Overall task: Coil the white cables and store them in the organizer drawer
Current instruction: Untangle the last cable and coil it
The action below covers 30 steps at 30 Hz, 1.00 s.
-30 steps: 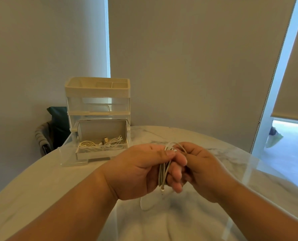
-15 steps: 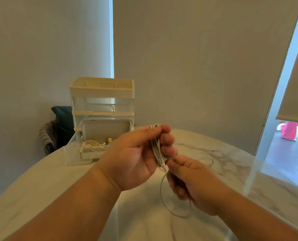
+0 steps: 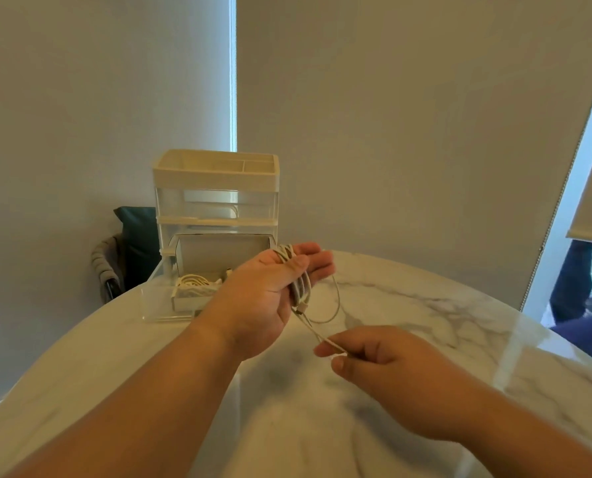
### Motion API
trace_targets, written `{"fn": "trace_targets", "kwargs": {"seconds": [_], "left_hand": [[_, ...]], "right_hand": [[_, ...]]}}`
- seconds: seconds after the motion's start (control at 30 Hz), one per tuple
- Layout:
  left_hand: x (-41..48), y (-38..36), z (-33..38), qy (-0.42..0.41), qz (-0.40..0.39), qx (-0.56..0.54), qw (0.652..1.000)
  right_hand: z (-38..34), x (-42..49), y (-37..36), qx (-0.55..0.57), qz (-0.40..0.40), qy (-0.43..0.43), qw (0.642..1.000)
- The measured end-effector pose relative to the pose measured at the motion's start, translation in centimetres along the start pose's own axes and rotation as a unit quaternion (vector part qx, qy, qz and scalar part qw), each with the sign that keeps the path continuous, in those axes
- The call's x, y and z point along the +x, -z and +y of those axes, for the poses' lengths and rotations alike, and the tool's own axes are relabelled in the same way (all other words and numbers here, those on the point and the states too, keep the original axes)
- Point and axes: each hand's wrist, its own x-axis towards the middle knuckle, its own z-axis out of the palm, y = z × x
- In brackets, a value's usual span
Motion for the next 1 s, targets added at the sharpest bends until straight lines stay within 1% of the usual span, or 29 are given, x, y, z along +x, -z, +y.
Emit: {"fn": "trace_targets", "kwargs": {"seconds": [0.03, 0.1, 0.27, 0.37, 0.4, 0.43, 0.47, 0.5, 0.53, 0.57, 0.6, 0.63, 0.67, 0.7, 0.77, 0.8, 0.83, 0.87, 0.9, 0.97, 1.0], "left_hand": [[0.1, 0.0, -0.2, -0.005, -0.001, 0.019, 1.000], [0.3, -0.3, -0.7, -0.017, 0.003, 0.022, 1.000], [0.6, -0.5, -0.5, -0.018, 0.024, -0.075, 0.997], [0.6, -0.3, -0.7, -0.023, 0.019, -0.073, 0.997], [0.6, -0.2, -0.9, -0.023, 0.010, -0.052, 0.998], [0.7, 0.1, -1.1, -0.035, -0.004, 0.007, 0.999], [0.6, 0.2, -1.2, -0.061, -0.026, 0.112, 0.991], [0.4, 0.2, -1.4, -0.091, -0.051, 0.244, 0.964], [0.0, 0.1, -1.6, -0.110, -0.077, 0.364, 0.922], [-0.5, -0.3, -1.7, -0.123, -0.100, 0.450, 0.879], [-0.7, -0.5, -2.1, -0.136, -0.122, 0.508, 0.842], [-0.9, -0.6, -2.6, -0.146, -0.133, 0.548, 0.813], [-0.9, -0.8, -3.0, -0.153, -0.130, 0.571, 0.796], [-0.9, -0.9, -3.2, -0.141, -0.127, 0.567, 0.802], [-1.2, -0.9, -3.1, -0.111, -0.143, 0.521, 0.834], [-1.2, -0.9, -3.0, -0.095, -0.148, 0.507, 0.844], [-1.4, -0.9, -2.8, -0.083, -0.151, 0.512, 0.841], [-1.2, -0.8, -3.0, -0.068, -0.156, 0.528, 0.832], [-1.3, -0.9, -3.1, -0.041, -0.168, 0.553, 0.815], [-1.4, -1.3, -3.7, 0.022, -0.202, 0.556, 0.806], [-1.3, -1.4, -3.9, 0.030, -0.223, 0.559, 0.798]], "right_hand": [[0.0, 0.0, 0.2, -0.009, 0.008, 0.001, 1.000], [0.0, -0.1, 0.3, -0.024, -0.002, 0.003, 1.000], [0.1, 0.1, -0.6, -0.064, -0.056, 0.017, 0.996], [-0.1, 0.1, -0.8, -0.078, -0.051, 0.029, 0.995], [-0.2, 0.0, -0.6, -0.083, -0.034, 0.037, 0.995], [-0.2, 0.0, -0.4, -0.084, -0.008, 0.048, 0.995], [-0.1, 0.0, -0.2, -0.079, 0.026, 0.059, 0.995], [0.0, 0.0, 0.1, -0.071, 0.061, 0.073, 0.993], [0.1, 0.0, 0.3, -0.068, 0.092, 0.087, 0.990], [0.2, -0.1, 0.5, -0.069, 0.113, 0.099, 0.986], [0.3, -0.1, 0.7, -0.074, 0.128, 0.109, 0.983], [0.4, -0.1, 0.8, -0.077, 0.137, 0.115, 0.981], [0.4, -0.2, 1.0, -0.079, 0.141, 0.115, 0.980], [0.4, -0.3, 1.2, -0.078, 0.144, 0.112, 0.980], [0.1, -0.6, 1.6, -0.084, 0.151, 0.111, 0.979], [-0.1, -0.7, 1.8, -0.089, 0.153, 0.113, 0.978], [-0.3, -0.8, 1.9, -0.090, 0.160, 0.119, 0.976], [-0.3, -0.8, 2.1, -0.086, 0.171, 0.124, 0.974], [-0.3, -0.8, 2.3, -0.080, 0.186, 0.124, 0.971], [0.2, -0.6, 2.8, -0.092, 0.220, 0.115, 0.964], [0.5, -0.5, 3.0, -0.100, 0.227, 0.112, 0.962]]}}
